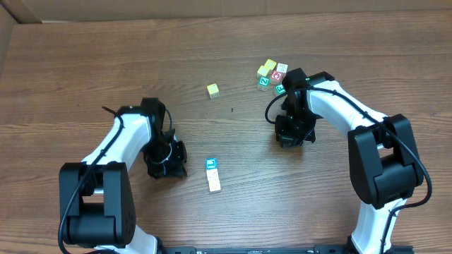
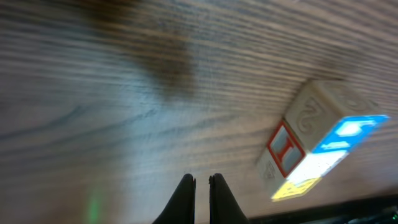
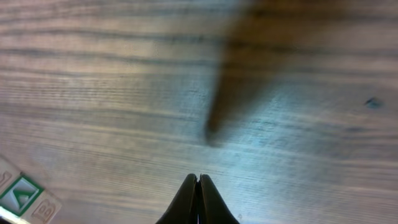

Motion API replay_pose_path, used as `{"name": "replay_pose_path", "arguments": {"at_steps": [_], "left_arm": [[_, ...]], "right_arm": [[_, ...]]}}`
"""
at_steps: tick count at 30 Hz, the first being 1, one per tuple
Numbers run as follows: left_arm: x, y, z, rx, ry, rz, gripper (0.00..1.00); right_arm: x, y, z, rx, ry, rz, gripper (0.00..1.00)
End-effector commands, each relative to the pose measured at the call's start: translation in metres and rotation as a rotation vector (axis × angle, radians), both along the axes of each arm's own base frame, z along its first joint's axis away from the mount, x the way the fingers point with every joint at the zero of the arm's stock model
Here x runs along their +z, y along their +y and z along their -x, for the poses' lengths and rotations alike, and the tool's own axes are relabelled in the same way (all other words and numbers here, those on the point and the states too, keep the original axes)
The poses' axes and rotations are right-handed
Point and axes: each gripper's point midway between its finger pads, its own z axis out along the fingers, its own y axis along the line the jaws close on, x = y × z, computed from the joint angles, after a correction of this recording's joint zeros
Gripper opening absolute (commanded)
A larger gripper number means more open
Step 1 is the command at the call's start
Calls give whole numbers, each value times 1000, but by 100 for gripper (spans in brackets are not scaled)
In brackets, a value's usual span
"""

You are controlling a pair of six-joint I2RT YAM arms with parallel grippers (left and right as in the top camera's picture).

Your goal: Flip 3 blocks

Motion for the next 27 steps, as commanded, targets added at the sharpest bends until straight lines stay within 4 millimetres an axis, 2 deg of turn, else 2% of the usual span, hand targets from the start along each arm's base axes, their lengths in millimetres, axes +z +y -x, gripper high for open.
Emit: {"name": "replay_pose_path", "arguments": {"at_steps": [1, 4, 9, 12, 13, 15, 16, 18, 22, 27], "left_arm": [[-10, -13, 13, -23, -4, 77, 4], [-21, -13, 18, -20, -8, 79, 4], [-27, -15, 18, 11, -13, 71, 4], [-28, -21, 14, 11, -28, 66, 4], [-29, -23, 13, 5, -36, 62, 4], [-30, -28, 11, -3, -47, 56, 4], [-30, -31, 9, -7, -55, 55, 4], [-31, -36, 8, -25, -68, 56, 4], [-33, -42, 8, -45, -73, 57, 4], [-35, -43, 7, -46, -72, 63, 4]], "right_arm": [[-2, -13, -11, -5, -41, 34, 4], [-3, -16, -18, -17, -61, 31, 7], [-4, -24, -28, -34, -97, 45, 14], [-6, -28, -32, -34, -113, 64, 26], [-6, -30, -32, -32, -116, 74, 34], [-7, -33, -34, -29, -126, 96, 57], [-7, -34, -35, -28, -129, 102, 62], [-7, -35, -35, -28, -129, 104, 100], [-7, -33, -40, -30, -150, 97, 100], [-7, -28, -55, -34, -213, 75, 100]]}}
